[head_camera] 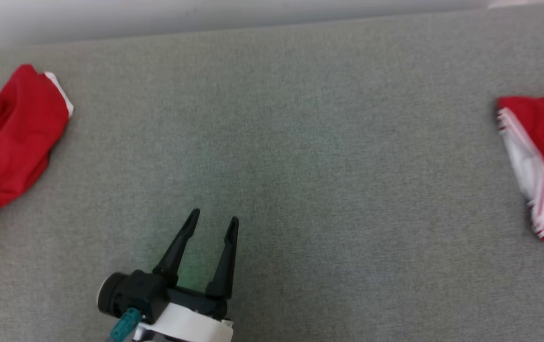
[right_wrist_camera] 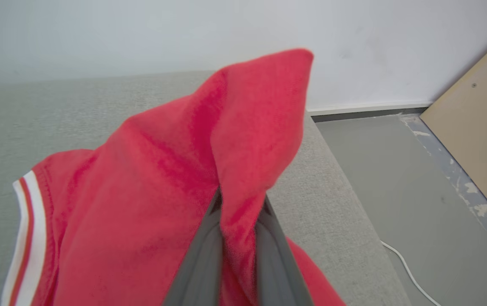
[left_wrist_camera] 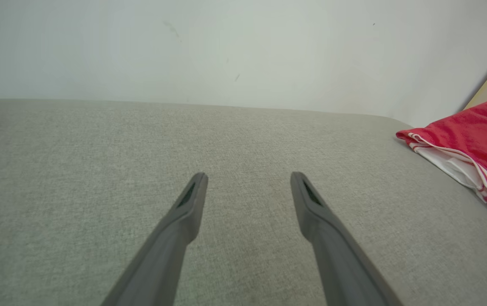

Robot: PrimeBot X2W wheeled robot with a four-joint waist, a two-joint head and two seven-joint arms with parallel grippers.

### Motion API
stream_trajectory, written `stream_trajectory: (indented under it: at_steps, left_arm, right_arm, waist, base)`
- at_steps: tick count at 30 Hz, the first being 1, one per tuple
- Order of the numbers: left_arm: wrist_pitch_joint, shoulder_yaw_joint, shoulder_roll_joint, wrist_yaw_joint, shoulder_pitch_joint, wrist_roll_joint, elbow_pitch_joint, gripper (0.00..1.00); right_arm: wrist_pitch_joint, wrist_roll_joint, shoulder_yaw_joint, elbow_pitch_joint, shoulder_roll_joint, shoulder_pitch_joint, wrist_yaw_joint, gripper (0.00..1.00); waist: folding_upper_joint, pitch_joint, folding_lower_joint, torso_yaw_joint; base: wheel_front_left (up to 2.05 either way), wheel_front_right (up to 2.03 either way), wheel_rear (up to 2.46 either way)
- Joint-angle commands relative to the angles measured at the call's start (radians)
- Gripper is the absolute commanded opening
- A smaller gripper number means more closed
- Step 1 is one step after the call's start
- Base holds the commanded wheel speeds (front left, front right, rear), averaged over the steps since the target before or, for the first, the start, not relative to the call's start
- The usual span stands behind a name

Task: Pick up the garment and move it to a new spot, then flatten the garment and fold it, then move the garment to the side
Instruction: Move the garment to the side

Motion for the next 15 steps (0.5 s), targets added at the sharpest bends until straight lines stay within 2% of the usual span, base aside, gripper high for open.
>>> stream_trajectory:
  at_steps: [1, 6, 7, 9, 10, 15]
  left_arm:
    - [0.0, 0.0, 0.004, 0.0, -0.015, 0.009, -0.009, 1.0]
    - [0.0, -0.014, 0.004, -0.007, -0.041, 0.019, -0.035, 1.0]
    - [0.0, -0.016, 0.004, -0.006, -0.047, 0.02, -0.037, 1.0]
    - [0.0, -0.02, 0.004, -0.005, -0.052, 0.02, -0.038, 1.0]
    - [0.0, -0.022, 0.004, -0.003, -0.055, 0.019, -0.037, 1.0]
    - [0.0, -0.025, 0.004, 0.01, -0.053, 0.003, -0.04, 1.0]
  right_arm:
    - [-0.008, -0.008, -0.006, 0.013, -0.011, -0.023, -0.001, 0.0]
    - [-0.029, -0.088, -0.034, 0.12, -0.024, -0.099, -0.001, 0.0]
    - [-0.041, -0.107, -0.043, 0.145, -0.026, -0.116, -0.001, 0.07]
    - [-0.069, -0.145, -0.057, 0.198, -0.019, -0.147, -0.001, 0.63]
    - [-0.083, -0.167, -0.061, 0.221, -0.012, -0.157, -0.001, 1.0]
    - [-0.161, -0.259, -0.077, 0.323, 0.005, -0.208, -0.001, 1.0]
  waist:
    - [-0.0001, 0.045, -0.0002, 0.018]
    - [-0.0001, 0.091, -0.0002, 0.033]
    - [-0.0001, 0.097, -0.0002, 0.035]
    - [-0.0001, 0.105, -0.0002, 0.038]
    - [-0.0001, 0.107, -0.0002, 0.038]
    - [-0.0001, 0.096, -0.0002, 0.026]
  base:
    - [0.0, 0.0, 0.0]
    - [0.0, 0.0, 0.0]
    - [0.0, 0.0, 0.0]
    - [0.0, 0.0, 0.0]
    - [0.0, 0.0, 0.0]
    - [0.0, 0.0, 0.0]
